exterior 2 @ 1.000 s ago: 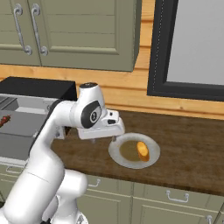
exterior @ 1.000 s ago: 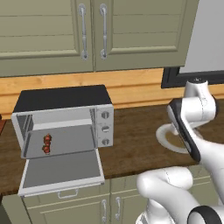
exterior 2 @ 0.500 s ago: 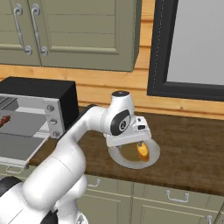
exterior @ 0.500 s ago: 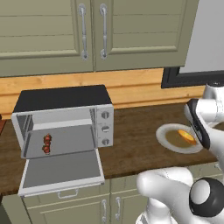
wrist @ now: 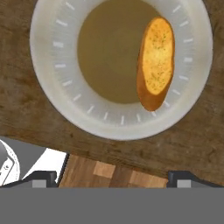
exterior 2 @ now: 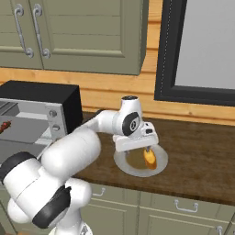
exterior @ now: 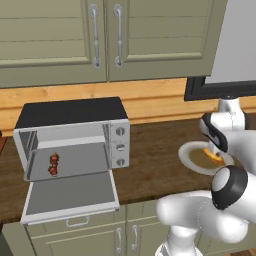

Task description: Pick up the kebab skewer and baguette bread, and place them inside the toaster oven. Close the toaster oven door and start by setting the timer.

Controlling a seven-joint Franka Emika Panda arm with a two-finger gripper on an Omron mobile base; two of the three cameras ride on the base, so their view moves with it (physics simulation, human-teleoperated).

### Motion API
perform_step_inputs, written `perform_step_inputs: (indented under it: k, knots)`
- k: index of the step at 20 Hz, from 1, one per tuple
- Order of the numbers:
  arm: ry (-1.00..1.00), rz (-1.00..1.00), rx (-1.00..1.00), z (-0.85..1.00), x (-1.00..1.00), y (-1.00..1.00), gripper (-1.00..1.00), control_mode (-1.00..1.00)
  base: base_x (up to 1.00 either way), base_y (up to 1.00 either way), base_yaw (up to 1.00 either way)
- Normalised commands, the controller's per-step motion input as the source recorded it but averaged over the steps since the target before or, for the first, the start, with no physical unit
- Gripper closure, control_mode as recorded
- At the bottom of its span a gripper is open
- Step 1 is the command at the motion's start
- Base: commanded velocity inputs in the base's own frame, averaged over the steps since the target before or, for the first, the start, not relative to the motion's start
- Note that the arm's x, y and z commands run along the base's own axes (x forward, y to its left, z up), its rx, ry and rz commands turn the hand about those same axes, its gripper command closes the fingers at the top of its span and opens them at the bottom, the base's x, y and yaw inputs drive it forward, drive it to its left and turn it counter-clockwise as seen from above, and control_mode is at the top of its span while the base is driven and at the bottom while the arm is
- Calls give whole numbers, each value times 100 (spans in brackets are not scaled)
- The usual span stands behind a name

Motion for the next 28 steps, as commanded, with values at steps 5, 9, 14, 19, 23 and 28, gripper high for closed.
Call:
perform_step_inputs:
  k: [5, 9, 14, 19, 23, 28]
  knots:
    - [5, 0, 0, -32, 31, -10, -100, -100, 0, 0, 0]
    - [3, 0, 0, -32, 38, -15, -100, -100, 0, 0, 0]
    - [0, 0, 5, -29, 16, -25, -100, -100, 0, 0, 0]
    - [0, 0, 9, -22, 5, -48, -100, -100, 0, 0, 0]
    - [0, 0, 10, -29, 14, -19, -100, -100, 0, 0, 0]
    - [0, 0, 9, -26, 23, 0, -100, -100, 0, 0, 0]
